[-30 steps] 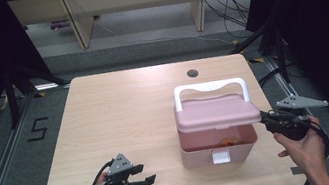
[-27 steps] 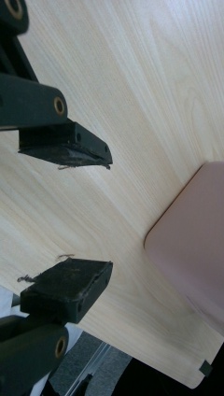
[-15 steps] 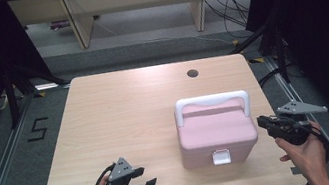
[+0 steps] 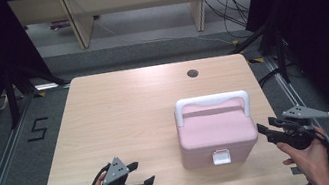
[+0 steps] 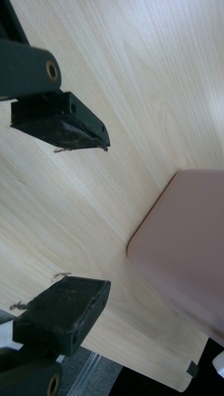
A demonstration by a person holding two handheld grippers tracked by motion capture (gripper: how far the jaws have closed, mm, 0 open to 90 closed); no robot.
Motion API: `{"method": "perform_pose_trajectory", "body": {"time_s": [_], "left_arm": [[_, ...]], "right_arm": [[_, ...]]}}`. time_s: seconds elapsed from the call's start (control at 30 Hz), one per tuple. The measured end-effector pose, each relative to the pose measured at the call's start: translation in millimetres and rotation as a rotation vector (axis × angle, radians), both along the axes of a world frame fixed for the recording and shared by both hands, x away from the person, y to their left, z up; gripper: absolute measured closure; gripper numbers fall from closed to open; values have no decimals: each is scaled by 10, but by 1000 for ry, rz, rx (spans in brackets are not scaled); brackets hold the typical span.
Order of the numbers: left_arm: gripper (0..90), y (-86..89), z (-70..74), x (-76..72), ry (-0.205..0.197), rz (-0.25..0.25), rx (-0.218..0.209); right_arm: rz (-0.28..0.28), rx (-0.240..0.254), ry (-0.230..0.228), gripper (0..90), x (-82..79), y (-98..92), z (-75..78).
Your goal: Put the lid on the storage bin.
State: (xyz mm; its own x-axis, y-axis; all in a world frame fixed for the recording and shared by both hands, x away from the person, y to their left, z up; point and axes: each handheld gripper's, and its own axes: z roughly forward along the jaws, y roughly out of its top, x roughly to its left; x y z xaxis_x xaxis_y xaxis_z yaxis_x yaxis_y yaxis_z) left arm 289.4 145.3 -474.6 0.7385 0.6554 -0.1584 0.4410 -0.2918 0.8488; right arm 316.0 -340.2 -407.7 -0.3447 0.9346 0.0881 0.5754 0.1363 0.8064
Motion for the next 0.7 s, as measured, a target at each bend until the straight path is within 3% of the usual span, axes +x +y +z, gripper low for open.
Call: {"method": "perform_pose_trajectory", "body": {"time_s": [0.13,0.3,0.37,0.43,0.6,0.63,0.7], "left_arm": [[225,19,18,-15,-9,3,-20],[176,56,29,-26,-18,22,-33],[154,70,25,-27,-19,21,-39],[153,83,29,-35,-23,20,-28],[152,74,23,-53,-23,11,-39],[152,74,22,-53,-25,2,-42],[152,69,23,-61,-28,3,-42]], "right_arm": [[5,16,-10,405,-31,-57,-45],[-6,4,8,342,-82,-106,-119],[-9,37,24,304,-112,-99,-173],[-6,16,10,289,-120,-115,-189],[5,37,9,260,-161,-106,-272],[2,6,11,254,-184,-119,-302],[3,28,19,245,-205,-109,-349]]}}
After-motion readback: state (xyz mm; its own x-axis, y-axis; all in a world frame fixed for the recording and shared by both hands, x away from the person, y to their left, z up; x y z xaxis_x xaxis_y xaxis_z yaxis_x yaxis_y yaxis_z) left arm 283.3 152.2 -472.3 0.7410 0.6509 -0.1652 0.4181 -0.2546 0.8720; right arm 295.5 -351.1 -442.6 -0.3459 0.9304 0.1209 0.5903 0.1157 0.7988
